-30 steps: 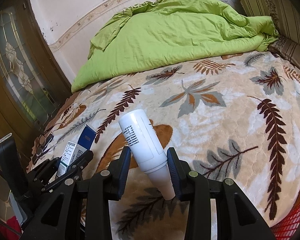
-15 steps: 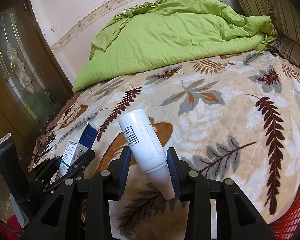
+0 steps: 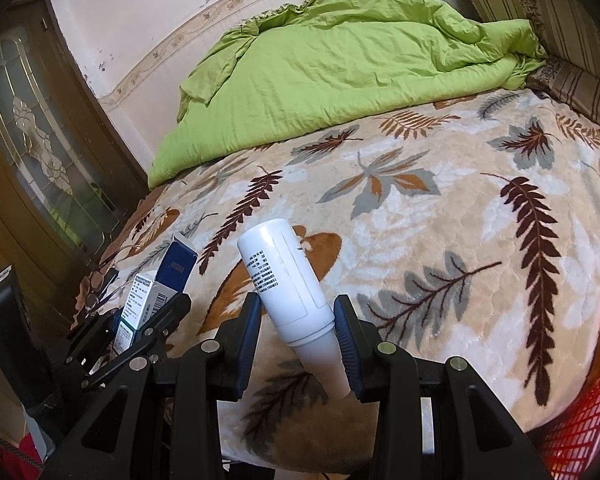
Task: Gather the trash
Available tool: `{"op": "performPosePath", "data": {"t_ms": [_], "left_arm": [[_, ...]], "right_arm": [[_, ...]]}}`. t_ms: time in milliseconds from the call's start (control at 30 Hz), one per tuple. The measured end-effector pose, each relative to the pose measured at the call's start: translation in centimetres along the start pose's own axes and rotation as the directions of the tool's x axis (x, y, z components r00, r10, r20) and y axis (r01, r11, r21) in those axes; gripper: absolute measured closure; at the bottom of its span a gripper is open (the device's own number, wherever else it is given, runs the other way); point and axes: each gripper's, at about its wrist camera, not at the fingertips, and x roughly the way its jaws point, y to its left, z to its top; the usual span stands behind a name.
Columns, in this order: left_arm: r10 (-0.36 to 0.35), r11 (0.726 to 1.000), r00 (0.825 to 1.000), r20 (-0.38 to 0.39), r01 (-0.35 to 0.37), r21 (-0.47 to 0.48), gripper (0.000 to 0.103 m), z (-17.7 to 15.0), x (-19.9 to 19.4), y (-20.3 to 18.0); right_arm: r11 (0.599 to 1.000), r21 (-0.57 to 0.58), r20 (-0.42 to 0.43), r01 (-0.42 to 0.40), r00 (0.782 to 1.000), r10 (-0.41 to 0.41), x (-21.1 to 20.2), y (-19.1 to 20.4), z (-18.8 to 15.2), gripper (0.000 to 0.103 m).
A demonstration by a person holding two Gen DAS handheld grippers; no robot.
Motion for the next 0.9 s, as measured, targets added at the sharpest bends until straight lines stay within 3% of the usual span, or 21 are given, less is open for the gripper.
{"op": "performPosePath", "data": {"t_ms": [467, 900], "left_arm": [[-0.018, 1.000, 1.000, -0.017, 0.018, -0.001, 0.069, 0.1, -1.1, -0.7], [-0.101, 0.995, 0.995, -0.022, 0.100, -0.014, 0.069, 0.9, -2.9, -2.2]], "right_arm": [[0.998, 0.056, -0.004, -0.026, 1.000, 0.027, -1.8, -0.4, 0.1, 0.062], [0.998, 0.054, 0.028, -0.038, 0.999, 0.036, -4.7, 0.1, 0.4, 0.062]]}}
